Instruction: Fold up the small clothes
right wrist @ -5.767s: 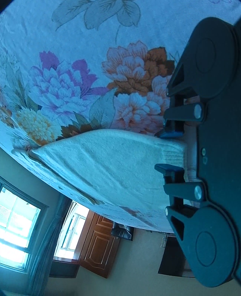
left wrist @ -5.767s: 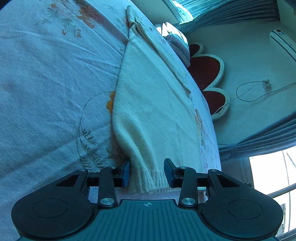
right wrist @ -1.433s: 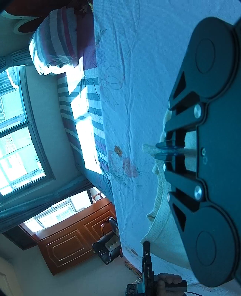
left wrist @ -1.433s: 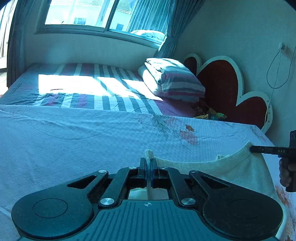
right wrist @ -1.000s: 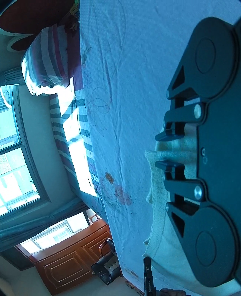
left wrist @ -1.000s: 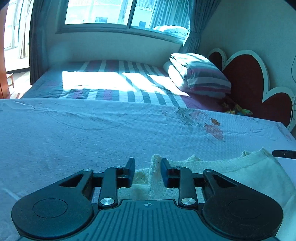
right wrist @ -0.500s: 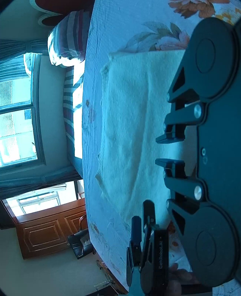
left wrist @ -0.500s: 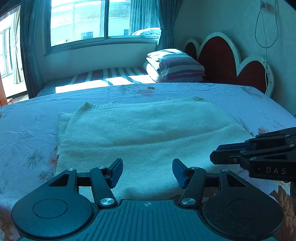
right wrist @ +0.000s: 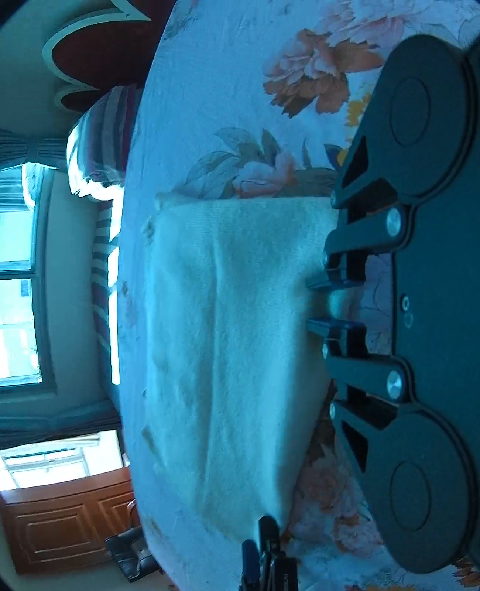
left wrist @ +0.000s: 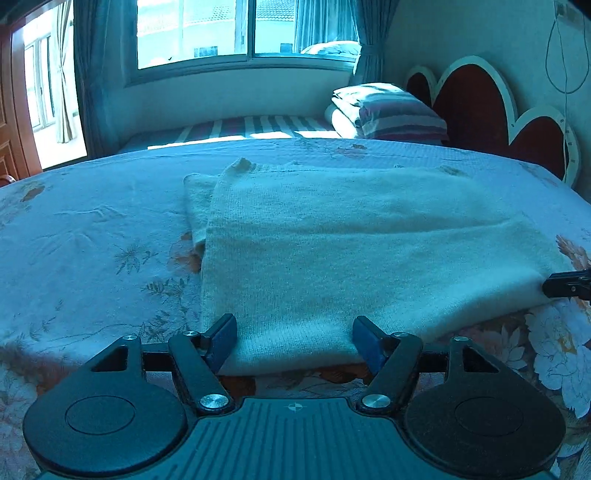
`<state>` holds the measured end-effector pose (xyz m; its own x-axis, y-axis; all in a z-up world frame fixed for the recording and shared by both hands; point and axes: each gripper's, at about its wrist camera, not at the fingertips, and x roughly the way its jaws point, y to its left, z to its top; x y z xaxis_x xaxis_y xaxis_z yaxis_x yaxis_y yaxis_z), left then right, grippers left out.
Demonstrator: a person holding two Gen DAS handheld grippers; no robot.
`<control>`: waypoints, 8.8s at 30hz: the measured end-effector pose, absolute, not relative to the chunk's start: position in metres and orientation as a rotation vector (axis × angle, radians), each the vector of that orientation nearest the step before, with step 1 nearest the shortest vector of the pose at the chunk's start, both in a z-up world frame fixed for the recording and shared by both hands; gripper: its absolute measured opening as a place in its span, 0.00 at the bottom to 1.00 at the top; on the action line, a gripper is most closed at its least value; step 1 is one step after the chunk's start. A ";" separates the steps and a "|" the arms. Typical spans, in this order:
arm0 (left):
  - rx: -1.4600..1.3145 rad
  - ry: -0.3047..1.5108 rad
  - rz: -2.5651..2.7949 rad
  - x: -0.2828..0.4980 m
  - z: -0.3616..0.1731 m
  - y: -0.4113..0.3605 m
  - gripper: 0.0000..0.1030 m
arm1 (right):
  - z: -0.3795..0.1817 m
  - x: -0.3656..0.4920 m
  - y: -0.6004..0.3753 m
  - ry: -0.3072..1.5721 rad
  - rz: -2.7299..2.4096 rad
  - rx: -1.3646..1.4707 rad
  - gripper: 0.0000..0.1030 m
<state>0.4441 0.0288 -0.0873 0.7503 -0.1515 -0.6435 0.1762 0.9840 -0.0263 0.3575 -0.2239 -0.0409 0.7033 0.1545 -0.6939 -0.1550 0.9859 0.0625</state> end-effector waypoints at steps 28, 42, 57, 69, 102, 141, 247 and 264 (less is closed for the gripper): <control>0.091 0.724 -0.243 0.454 -0.086 -0.068 0.87 | -0.045 0.370 -0.176 0.745 0.262 -0.057 0.24; 0.101 0.741 -0.220 0.450 -0.086 -0.052 0.92 | -0.044 0.362 -0.222 0.747 0.125 -0.053 0.39; 0.123 0.723 -0.122 0.441 -0.071 0.003 0.94 | -0.040 0.370 -0.229 0.775 0.124 -0.056 0.34; 0.002 0.717 -0.095 0.465 -0.070 0.051 0.94 | -0.034 0.394 -0.239 0.737 0.152 -0.041 0.36; -0.709 1.015 -0.426 0.601 -0.114 0.141 0.70 | -0.008 0.416 -0.275 0.672 0.110 0.099 0.25; -0.544 0.934 -0.385 0.622 -0.107 0.103 0.15 | -0.021 0.413 -0.362 0.750 -0.309 0.264 0.48; -0.091 0.677 -0.212 0.434 -0.067 -0.039 0.64 | -0.019 0.353 -0.341 0.769 0.244 0.701 0.38; 0.101 0.679 -0.310 0.435 -0.066 -0.114 0.64 | -0.034 0.364 -0.315 0.703 0.250 0.866 0.08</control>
